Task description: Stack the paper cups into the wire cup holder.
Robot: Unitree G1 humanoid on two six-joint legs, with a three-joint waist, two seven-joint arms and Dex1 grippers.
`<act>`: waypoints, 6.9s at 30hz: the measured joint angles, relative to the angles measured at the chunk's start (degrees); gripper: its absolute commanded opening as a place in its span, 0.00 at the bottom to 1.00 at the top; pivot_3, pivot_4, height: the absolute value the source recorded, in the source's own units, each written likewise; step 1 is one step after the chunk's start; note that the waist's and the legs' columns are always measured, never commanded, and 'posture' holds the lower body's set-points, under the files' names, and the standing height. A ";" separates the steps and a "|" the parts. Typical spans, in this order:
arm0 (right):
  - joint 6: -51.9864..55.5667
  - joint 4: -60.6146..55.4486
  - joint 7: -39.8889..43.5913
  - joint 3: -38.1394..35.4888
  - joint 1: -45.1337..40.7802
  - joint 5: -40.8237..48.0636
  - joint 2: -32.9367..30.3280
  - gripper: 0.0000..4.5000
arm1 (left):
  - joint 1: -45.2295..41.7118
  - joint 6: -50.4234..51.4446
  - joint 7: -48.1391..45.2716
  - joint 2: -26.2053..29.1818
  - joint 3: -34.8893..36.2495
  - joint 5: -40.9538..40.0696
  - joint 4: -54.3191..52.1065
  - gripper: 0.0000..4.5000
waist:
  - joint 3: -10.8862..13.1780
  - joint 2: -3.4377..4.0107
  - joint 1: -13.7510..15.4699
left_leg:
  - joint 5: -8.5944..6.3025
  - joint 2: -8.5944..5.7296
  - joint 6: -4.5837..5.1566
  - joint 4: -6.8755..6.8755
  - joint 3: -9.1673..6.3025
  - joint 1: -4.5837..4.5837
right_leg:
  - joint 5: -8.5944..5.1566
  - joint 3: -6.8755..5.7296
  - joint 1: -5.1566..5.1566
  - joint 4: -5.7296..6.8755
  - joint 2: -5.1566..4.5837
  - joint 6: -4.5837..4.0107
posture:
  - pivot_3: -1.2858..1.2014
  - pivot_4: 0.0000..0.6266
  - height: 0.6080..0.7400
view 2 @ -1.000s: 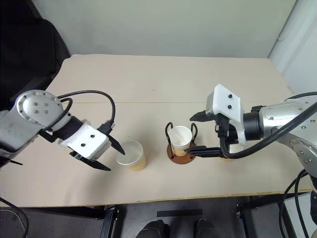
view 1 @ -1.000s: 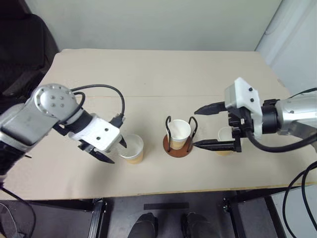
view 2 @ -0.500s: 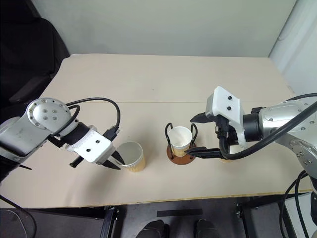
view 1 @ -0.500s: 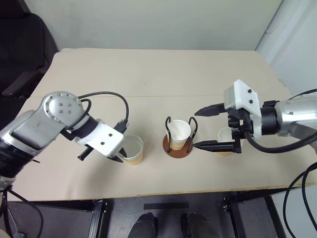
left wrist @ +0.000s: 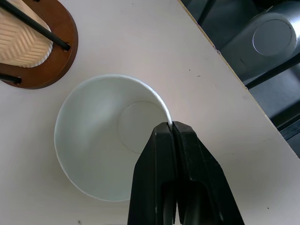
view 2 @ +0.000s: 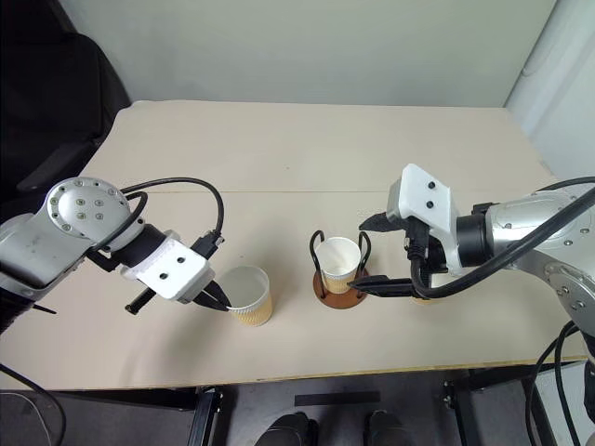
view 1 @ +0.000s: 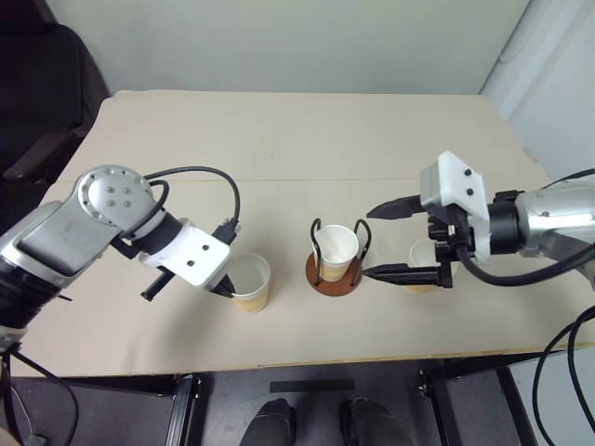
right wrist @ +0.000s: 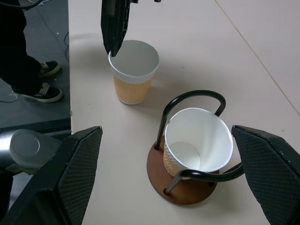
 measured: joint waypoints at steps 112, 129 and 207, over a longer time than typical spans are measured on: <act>2.34 -3.68 -0.72 -5.46 6.73 -1.04 -6.98 1.00 | -37.02 -7.46 -0.04 -26.26 -22.02 -14.31 28.17 0.00 | 0.00 -0.01 1.15 | -0.03 0.05 0.04 0.02 0.06 -0.16 | 0.04 -0.08 0.00 -0.20 -0.02 0.08 | 0.52 0.24 1.00; 2.56 -3.72 -1.63 -5.71 6.99 -0.46 -7.53 1.00 | -37.15 -6.45 -0.06 -33.71 -15.17 -11.15 32.96 0.99 | 0.00 -0.03 1.46 | -0.04 0.01 0.06 0.14 0.08 -0.23 | 0.06 -0.12 0.00 -0.19 0.00 0.13 | 0.52 0.24 1.00; -20.59 10.98 18.23 12.24 13.78 -36.92 -9.09 0.00 | -12.72 29.14 0.03 -21.08 26.45 -3.20 20.37 1.00 | -0.02 -0.03 0.80 | -0.04 0.03 0.06 0.52 0.08 0.02 | 0.11 -0.01 0.21 0.05 0.02 0.19 | 0.52 0.24 1.00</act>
